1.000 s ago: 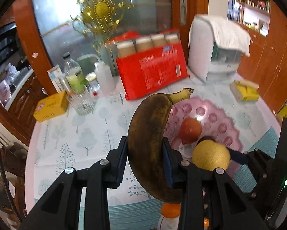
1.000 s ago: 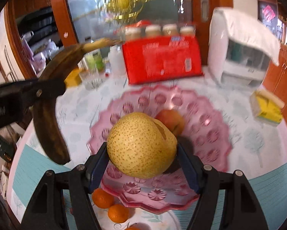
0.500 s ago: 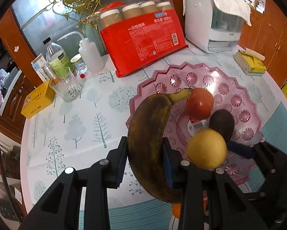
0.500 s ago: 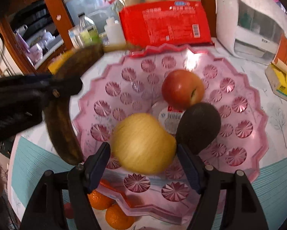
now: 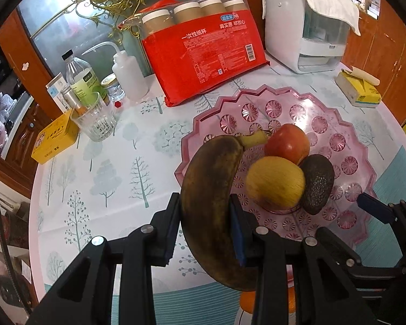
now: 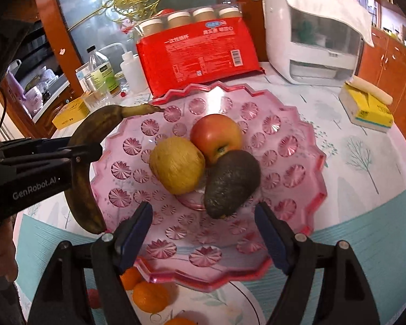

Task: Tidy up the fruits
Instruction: 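Lower the pear into the bowl while the left gripper lowers the banana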

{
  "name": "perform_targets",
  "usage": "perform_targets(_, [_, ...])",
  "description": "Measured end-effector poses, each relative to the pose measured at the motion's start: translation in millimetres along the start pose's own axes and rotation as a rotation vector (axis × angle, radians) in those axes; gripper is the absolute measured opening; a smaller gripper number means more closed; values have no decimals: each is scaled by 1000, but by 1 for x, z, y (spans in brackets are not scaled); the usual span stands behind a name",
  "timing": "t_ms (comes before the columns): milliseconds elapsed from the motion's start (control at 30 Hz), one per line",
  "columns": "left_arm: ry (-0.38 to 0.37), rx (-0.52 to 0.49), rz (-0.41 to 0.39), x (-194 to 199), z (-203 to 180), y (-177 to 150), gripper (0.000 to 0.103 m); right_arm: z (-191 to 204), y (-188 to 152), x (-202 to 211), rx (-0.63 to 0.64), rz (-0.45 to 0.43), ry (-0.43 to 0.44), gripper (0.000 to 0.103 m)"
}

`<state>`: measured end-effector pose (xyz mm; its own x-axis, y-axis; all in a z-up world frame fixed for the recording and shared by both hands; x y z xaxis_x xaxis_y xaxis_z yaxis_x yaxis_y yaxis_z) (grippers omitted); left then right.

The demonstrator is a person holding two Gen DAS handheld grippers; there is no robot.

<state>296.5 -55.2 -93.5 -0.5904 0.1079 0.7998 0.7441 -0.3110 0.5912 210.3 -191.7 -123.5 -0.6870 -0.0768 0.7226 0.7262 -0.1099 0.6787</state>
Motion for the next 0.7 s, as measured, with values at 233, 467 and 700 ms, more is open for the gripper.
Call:
perform_targets(233, [-31, 68, 23, -4, 1, 5, 48, -5, -3, 7, -10, -11, -10, 79])
perform_targets(467, [33, -13, -32, 9, -16, 7, 81, -8, -4, 16, -18, -25, -17, 79])
perform_targets(700, [43, -37, -44, 26, -24, 0, 82, -12, -4, 30, -32, -43, -23, 79])
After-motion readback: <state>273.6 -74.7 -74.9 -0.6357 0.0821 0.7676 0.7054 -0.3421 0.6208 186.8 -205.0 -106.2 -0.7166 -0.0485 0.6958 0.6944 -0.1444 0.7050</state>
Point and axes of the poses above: each gripper's, at about its wrist camera, not at the fingertips, and x roughly against the way its jaws point, z to its left, y to its top, the point moved 2 cm from there along -x, roughly the way its jaws point, and after that the axes turned 7 degrees about -z, right-handed, at the moved point
